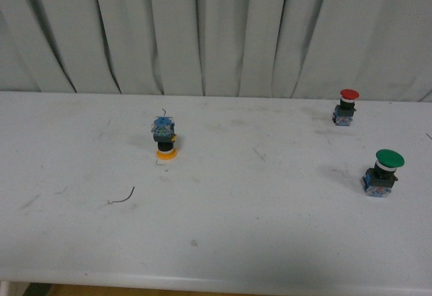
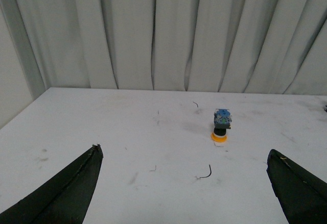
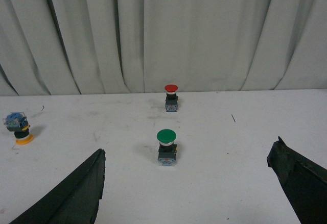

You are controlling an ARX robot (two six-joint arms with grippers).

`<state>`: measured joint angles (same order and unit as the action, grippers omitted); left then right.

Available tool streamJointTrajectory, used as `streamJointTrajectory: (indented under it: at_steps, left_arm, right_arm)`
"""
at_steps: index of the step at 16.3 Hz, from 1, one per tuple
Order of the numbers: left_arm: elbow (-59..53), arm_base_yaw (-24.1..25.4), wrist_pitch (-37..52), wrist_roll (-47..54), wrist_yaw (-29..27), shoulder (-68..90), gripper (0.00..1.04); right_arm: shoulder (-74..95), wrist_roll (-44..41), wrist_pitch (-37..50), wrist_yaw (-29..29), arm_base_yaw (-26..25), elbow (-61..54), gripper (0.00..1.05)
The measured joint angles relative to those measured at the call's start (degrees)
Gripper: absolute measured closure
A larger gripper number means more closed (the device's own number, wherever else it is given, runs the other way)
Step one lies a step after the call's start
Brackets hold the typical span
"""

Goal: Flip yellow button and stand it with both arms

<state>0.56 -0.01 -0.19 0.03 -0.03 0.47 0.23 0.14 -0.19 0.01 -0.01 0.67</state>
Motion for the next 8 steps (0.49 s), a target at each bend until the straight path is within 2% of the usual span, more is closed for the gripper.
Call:
streamJointTrajectory:
  at_steps: [8]
  left_arm:
    - [0.0,0.0,0.0,0.0,0.0,0.0,0.07]
  right_arm:
    - [0.0,0.0,0.0,0.0,0.0,0.0,0.06]
